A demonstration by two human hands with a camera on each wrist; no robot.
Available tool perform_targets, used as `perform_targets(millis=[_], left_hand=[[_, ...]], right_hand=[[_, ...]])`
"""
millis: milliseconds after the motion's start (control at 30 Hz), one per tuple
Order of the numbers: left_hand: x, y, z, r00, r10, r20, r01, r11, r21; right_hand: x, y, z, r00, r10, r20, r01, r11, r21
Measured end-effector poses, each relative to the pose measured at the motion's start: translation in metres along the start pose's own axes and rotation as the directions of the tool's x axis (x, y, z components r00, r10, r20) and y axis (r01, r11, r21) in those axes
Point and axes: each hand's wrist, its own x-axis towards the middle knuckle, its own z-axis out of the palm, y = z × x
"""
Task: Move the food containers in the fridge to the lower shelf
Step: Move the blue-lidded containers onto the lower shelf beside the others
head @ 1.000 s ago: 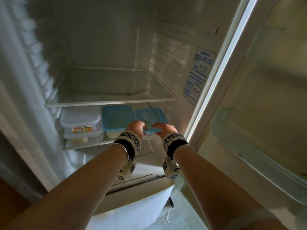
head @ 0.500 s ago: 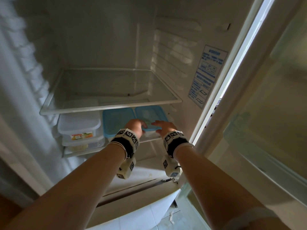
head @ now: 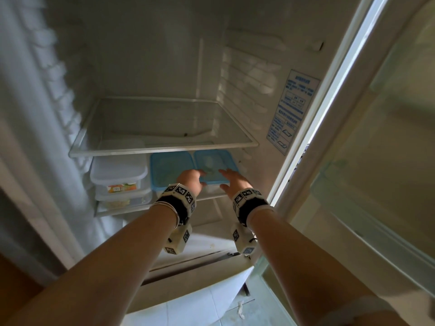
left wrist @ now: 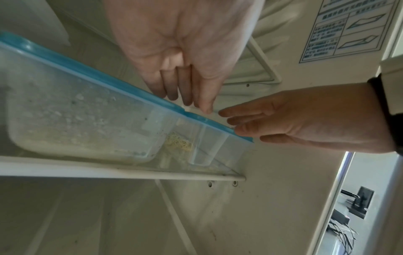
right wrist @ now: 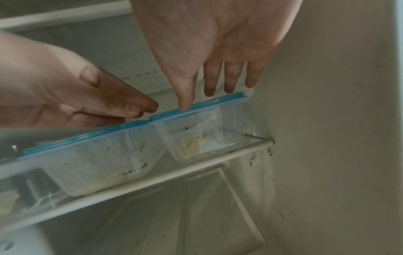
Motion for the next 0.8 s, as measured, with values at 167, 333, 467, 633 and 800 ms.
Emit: perform_targets(millis=[167,333,467,633,800], left_hand=[[-0.033,0.002,-0.009,1.0,0.024,0.003,-0.024,0.998,0.065],[-0.078,0.004,-0.008,1.0,-0.016,-0.021,0.018,0.994,0.103],[-0.123,0.007,0.0,0.996,-0.072,-0.051,0.079,0.986,0.149],[-0.179,0.005,0.012,0.992,-0.104,-0.068,0.115,0.976,0.183],[-0.234,0.005,0.019,0.989,-0.136,-0.057,0.144,0.975,0.172]], right_hand=[[-0.025,-0.004,0.0,1.0,0.0,0.011,0.0,0.999,-0.046],[-0.064,-0.009,-0.002,0.997,-0.058,0.058,0.066,0.986,-0.153],[-0.098,-0.011,0.003,0.992,-0.085,0.098,0.107,0.964,-0.245],[-0.144,-0.01,0.02,0.98,-0.063,0.189,0.106,0.968,-0.228],[-0.197,-0.009,0.03,0.98,-0.073,0.183,0.113,0.969,-0.221]])
